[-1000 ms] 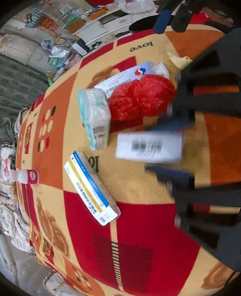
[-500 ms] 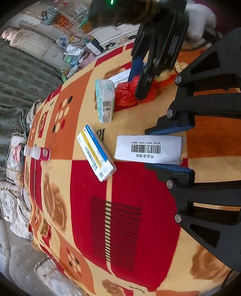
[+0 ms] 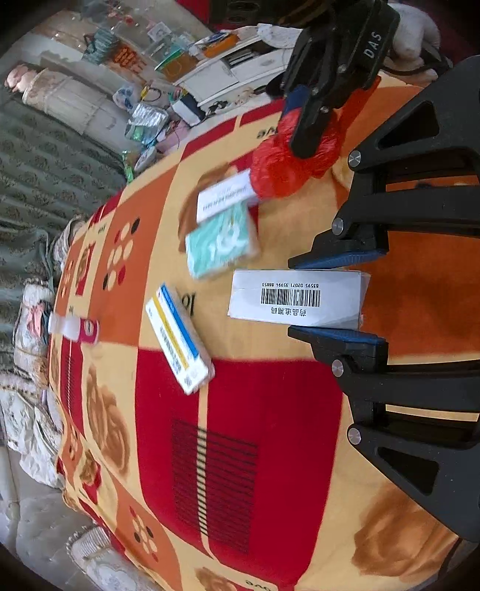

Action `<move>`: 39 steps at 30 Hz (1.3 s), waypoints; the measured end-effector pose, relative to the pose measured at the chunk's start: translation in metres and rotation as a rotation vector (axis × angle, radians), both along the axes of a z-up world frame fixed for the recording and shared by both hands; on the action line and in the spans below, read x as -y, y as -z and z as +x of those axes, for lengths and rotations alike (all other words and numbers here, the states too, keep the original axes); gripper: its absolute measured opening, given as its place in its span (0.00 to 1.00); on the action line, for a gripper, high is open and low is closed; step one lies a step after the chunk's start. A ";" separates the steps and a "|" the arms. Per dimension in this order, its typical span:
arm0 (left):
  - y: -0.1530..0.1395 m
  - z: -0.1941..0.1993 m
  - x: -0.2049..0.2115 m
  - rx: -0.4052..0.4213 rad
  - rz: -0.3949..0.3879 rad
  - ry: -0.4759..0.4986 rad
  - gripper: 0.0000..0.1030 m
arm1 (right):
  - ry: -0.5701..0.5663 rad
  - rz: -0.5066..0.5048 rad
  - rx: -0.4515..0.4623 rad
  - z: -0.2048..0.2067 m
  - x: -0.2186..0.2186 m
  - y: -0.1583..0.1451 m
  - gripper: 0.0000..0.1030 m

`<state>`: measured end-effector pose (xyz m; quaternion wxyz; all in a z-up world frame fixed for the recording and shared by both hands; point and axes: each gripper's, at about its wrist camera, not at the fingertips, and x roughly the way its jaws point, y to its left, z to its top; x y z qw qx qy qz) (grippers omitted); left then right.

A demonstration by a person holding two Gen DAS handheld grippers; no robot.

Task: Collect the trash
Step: 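Grasp the white barcode box with the left tool while the right tool grasps the red mesh bag, then carry the white box and red mesh bag in both tools over the bin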

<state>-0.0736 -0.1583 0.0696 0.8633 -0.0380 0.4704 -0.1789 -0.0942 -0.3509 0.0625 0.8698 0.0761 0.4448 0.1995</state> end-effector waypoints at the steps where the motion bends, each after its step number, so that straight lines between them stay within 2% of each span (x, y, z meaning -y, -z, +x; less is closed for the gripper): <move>1: -0.002 -0.004 0.005 0.004 0.002 0.009 0.26 | 0.006 0.002 0.001 -0.007 0.004 -0.001 0.32; 15: -0.023 -0.041 0.087 0.048 0.013 0.151 0.26 | 0.142 0.032 0.071 -0.073 0.071 -0.028 0.32; 30: -0.027 -0.061 0.182 0.057 0.022 0.302 0.26 | 0.337 0.027 0.093 -0.119 0.161 -0.032 0.32; 39: -0.023 -0.064 0.232 0.028 -0.001 0.374 0.26 | 0.447 0.016 0.089 -0.137 0.209 -0.029 0.32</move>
